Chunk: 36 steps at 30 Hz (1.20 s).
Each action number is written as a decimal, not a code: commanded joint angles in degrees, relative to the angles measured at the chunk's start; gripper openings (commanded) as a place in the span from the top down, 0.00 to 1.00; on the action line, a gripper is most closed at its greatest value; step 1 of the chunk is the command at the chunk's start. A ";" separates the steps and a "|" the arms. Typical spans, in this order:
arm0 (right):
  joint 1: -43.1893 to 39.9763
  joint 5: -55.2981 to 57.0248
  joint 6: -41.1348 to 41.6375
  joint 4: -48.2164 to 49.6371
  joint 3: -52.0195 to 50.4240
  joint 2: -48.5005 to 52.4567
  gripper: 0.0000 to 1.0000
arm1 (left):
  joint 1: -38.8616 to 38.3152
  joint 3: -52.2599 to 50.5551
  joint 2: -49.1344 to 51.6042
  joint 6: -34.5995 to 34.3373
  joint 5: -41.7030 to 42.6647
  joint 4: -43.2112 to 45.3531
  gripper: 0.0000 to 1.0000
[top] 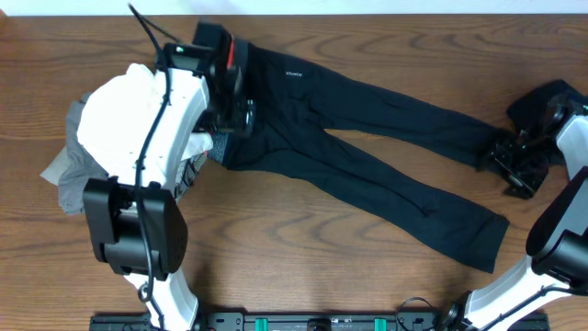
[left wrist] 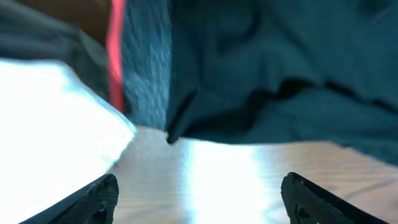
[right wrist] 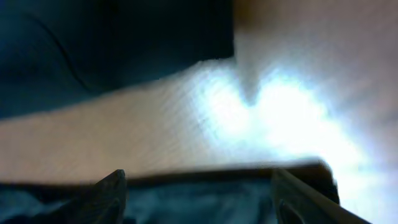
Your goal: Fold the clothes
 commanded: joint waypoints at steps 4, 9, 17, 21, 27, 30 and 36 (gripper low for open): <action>-3.74 -0.92 -3.80 -6.58 0.11 -0.83 0.33 | 0.00 -1.38 0.50 0.07 0.76 -0.04 0.16; -6.47 3.15 -3.91 -10.38 -1.64 -0.85 0.39 | 0.00 -1.36 0.22 1.07 0.76 0.07 0.15; -6.32 4.07 2.84 0.57 -12.57 -0.85 0.56 | 0.00 -0.39 0.07 1.05 0.76 0.87 0.15; -6.32 8.41 7.96 5.90 -16.13 -0.85 0.68 | 0.00 0.11 -0.22 1.07 0.76 0.90 0.15; -8.61 20.31 13.05 11.58 -15.10 -0.87 0.99 | 0.00 0.22 -1.62 1.11 0.76 0.94 0.14; -9.90 20.06 13.00 15.87 -13.22 -0.87 0.99 | 0.00 0.28 -2.47 1.27 0.76 1.53 0.14; -10.16 20.09 11.41 19.28 -8.26 -0.87 0.98 | 0.00 0.26 -2.75 1.27 0.79 1.09 0.10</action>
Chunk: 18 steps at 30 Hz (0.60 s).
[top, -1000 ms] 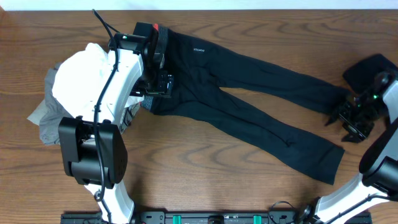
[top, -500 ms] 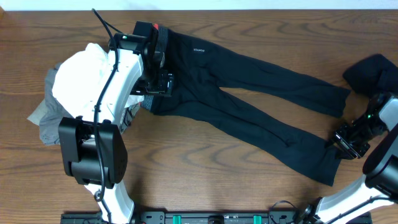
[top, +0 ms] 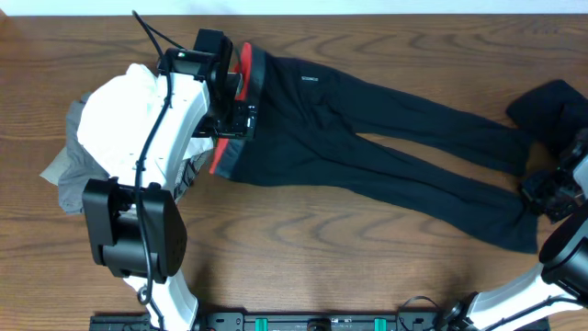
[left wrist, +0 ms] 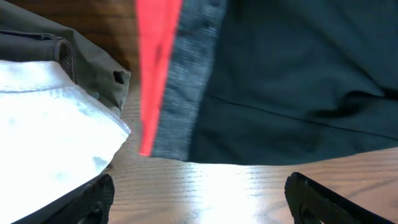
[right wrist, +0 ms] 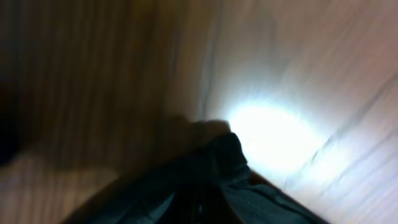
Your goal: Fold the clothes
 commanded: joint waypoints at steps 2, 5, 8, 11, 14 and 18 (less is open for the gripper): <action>-0.26 2.67 -0.52 0.31 4.90 0.83 0.98 | -0.02 1.51 -1.55 0.74 0.39 -0.87 0.10; -0.24 0.81 -4.74 -1.33 8.70 0.81 0.79 | -0.02 1.31 -1.53 0.74 0.39 -2.36 0.10; -0.50 -4.48 -5.25 -6.84 13.88 0.52 0.60 | -0.02 -0.24 -1.53 0.70 0.39 -3.82 0.10; -0.70 -11.21 -7.67 -11.89 18.62 -0.11 0.55 | -0.02 -3.04 -1.53 0.26 0.39 -3.67 0.11; -0.70 -15.56 -9.64 -17.55 21.70 -1.27 0.52 | -0.02 -8.13 -1.53 0.26 0.37 -0.09 0.11; -0.70 -18.64 -11.26 -22.14 21.84 -2.47 0.49 | -0.02 -16.90 -1.51 0.09 0.37 9.27 0.10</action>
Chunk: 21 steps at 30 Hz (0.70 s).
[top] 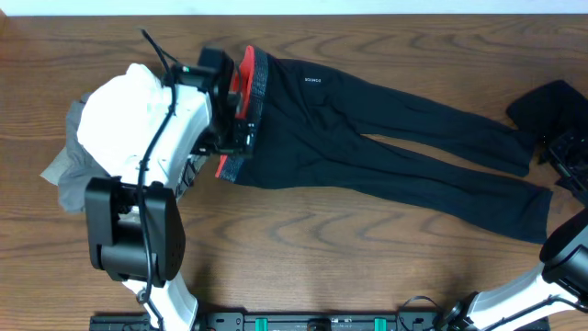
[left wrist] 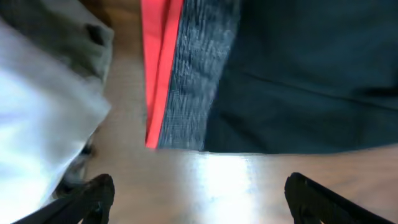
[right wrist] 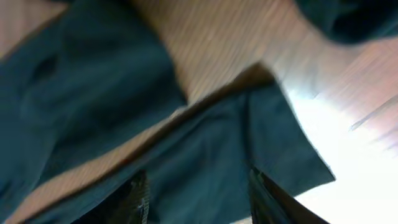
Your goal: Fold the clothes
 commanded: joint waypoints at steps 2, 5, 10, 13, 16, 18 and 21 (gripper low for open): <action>-0.39 -5.60 -3.41 -4.07 0.81 -1.84 0.48 | -0.02 -7.98 -0.61 0.13 0.37 7.52 0.10; -0.15 -5.62 -4.50 -6.19 0.42 -1.84 0.49 | -0.02 -12.00 -0.61 0.13 0.07 13.33 0.11; -0.09 -5.57 -5.16 -7.74 -0.24 -1.84 0.49 | -0.02 -16.06 -0.55 0.13 -0.92 17.11 0.40; -0.09 -5.42 -5.31 -7.52 -0.79 -1.84 0.48 | -0.02 -16.90 -0.52 0.09 -1.22 16.94 0.81; -0.09 -1.62 -5.27 -6.34 -1.92 -1.84 0.47 | 0.22 -16.65 -0.76 -5.51 -8.68 13.94 0.94; -0.11 1.14 -5.20 -4.94 -3.37 -1.81 0.44 | 0.87 -16.26 -1.33 -7.78 -12.57 11.80 0.94; -0.11 1.31 -5.22 -2.56 -6.34 -1.81 0.41 | 2.34 -16.13 -3.06 -9.03 -12.76 11.34 0.94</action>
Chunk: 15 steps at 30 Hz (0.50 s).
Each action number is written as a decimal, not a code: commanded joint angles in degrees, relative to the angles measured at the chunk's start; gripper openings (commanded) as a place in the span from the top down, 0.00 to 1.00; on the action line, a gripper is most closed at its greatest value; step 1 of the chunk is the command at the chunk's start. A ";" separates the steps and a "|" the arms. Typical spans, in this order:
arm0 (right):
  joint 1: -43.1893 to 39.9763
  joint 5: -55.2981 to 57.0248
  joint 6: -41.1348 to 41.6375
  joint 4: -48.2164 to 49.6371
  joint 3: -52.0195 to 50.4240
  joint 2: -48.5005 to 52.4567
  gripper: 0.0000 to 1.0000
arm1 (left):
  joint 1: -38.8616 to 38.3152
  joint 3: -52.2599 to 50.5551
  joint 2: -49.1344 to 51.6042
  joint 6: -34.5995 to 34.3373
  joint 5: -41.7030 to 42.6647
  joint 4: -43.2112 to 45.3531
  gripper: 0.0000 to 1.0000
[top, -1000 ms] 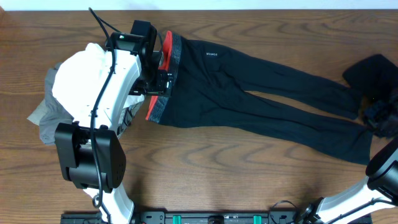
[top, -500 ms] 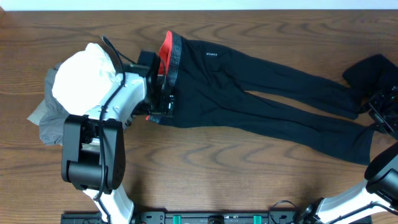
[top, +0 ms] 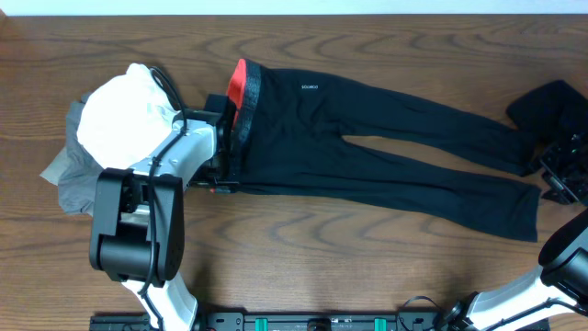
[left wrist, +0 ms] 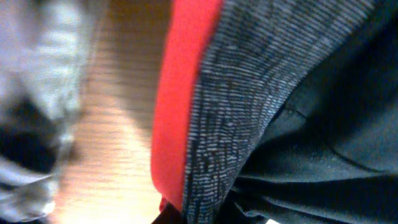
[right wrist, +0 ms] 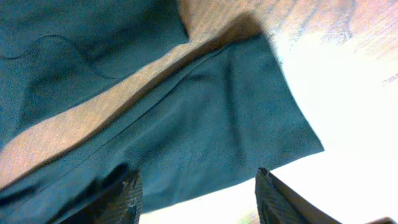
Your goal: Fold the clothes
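Black pants (top: 367,129) lie spread across the wooden table, waist to the left, legs running right. The grey waistband (left wrist: 236,124) with its red lining (top: 240,83) fills the left wrist view. My left gripper (top: 219,179) sits at the waistband's near corner, shut on the band, with only a dark fingertip (left wrist: 186,218) showing under the cloth. At the right edge my right gripper (top: 562,175) hovers open just past the near leg's cuff (right wrist: 249,124), nothing between its fingers (right wrist: 127,193).
A heap of white and grey clothes (top: 115,115) lies at the left beside my left arm. Another dark garment (top: 542,101) is bunched at the far right. Bare wood table (top: 322,267) runs along the front.
My left gripper was open, a little off the waistband's near corner; now it is down on that corner and shut on the band. The waist sits flatter. The right gripper stays open by the cuff.
At first the pants lay skewed, legs splayed, both grippers open at waist and upper cuff. Then the right gripper was shut on the near leg's cuff, drawn out to the right. It then stood open with the legs nearly parallel, and now the left holds the waistband corner.
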 commanded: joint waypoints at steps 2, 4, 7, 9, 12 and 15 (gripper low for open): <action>-0.09 2.54 -0.74 2.23 -5.27 -1.16 0.40 | 2.60 0.31 -4.22 -4.33 -4.85 -0.20 0.94; -0.11 2.60 -0.74 3.26 -7.74 -1.16 0.40 | 3.39 0.52 -5.44 -4.39 -4.85 -0.17 0.94; -0.11 5.33 1.05 4.87 -11.98 -1.16 0.41 | 3.91 0.68 -6.84 -4.33 -4.63 0.02 0.91; -0.24 7.41 2.78 5.09 -14.27 -1.16 0.41 | 3.89 0.68 -7.17 -4.33 -4.61 0.02 0.86; -0.37 7.74 4.46 5.51 -16.61 -1.16 0.41 | 3.89 0.66 -7.17 -4.28 -4.00 0.02 0.76; -0.37 7.72 4.92 6.71 -18.91 -1.16 0.42 | 3.89 0.66 -7.17 -4.28 -3.08 0.24 0.60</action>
